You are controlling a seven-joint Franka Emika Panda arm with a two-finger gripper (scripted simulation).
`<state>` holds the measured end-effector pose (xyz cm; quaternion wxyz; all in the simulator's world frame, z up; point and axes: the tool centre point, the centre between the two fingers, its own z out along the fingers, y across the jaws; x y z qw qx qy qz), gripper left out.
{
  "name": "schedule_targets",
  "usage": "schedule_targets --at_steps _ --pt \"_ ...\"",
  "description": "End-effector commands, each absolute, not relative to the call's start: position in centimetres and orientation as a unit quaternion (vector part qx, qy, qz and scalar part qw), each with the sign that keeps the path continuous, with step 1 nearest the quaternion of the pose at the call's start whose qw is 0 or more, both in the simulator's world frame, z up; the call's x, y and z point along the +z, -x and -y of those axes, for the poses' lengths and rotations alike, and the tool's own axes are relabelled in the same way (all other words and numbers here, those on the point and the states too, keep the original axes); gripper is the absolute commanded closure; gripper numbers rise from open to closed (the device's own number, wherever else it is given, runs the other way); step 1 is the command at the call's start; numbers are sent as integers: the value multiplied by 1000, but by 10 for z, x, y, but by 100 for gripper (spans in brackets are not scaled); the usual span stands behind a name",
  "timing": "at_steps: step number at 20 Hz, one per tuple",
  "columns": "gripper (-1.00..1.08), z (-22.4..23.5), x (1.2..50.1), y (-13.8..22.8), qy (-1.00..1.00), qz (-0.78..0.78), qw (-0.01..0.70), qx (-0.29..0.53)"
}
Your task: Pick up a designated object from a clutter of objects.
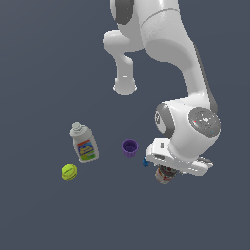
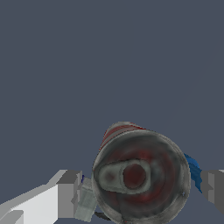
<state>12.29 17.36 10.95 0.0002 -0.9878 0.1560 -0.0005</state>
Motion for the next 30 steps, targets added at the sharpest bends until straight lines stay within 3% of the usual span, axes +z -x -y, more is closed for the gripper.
schedule_targets --at_steps 1,10,11,23,30 --pt "-92 -174 94 -122 988 -156 0 0" --pt "-92 -174 77 -123 988 -157 0 0" --pt "108 -174 77 -123 988 -157 0 0" --pt "108 -174 78 -123 988 -157 0 1" --pt "108 -163 102 -122 988 -157 0 1"
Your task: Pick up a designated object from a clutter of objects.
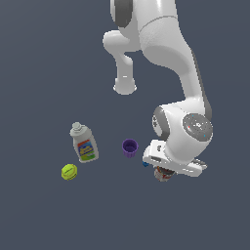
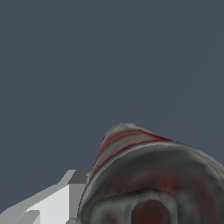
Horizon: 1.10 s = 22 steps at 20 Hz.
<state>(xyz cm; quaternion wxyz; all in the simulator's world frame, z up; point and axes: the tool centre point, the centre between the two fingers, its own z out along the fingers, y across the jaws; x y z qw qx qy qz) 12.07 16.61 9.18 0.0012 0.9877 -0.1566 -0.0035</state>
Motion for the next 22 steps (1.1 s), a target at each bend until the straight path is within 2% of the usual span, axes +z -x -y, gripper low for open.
schedule_targets --at_steps 1,7,22 --pt "108 -160 108 -122 -988 157 0 -1" --pt "108 -137 159 -122 -988 157 0 -1" --pt "108 -66 322 -123 -988 157 0 0"
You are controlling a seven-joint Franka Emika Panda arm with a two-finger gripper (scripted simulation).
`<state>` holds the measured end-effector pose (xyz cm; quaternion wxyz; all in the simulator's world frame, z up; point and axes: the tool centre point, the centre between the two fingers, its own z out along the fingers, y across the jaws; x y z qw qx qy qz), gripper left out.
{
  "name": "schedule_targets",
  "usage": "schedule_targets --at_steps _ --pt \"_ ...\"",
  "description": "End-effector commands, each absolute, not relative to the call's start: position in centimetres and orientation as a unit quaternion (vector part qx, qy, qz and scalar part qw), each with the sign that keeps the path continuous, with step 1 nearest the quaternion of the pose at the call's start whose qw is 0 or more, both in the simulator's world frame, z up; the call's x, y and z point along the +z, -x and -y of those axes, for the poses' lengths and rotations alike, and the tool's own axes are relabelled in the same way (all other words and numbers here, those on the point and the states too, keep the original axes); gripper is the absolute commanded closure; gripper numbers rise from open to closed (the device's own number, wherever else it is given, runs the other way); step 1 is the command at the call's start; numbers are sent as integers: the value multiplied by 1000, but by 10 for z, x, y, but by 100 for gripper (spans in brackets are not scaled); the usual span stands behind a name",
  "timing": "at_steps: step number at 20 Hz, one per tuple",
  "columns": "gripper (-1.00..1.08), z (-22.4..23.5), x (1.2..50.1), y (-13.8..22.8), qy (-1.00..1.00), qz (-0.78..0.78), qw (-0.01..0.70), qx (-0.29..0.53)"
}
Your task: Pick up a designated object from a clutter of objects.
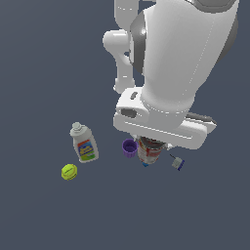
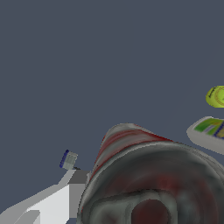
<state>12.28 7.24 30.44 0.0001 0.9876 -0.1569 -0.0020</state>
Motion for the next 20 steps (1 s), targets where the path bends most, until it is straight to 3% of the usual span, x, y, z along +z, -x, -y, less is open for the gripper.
schedule_targets --at_steps 1,10,20 --pt "108 -61 332 -123 -988 157 0 0" --pt "108 -37 386 -127 -988 157 0 0" --pt "108 -33 397 -129 -988 157 0 0"
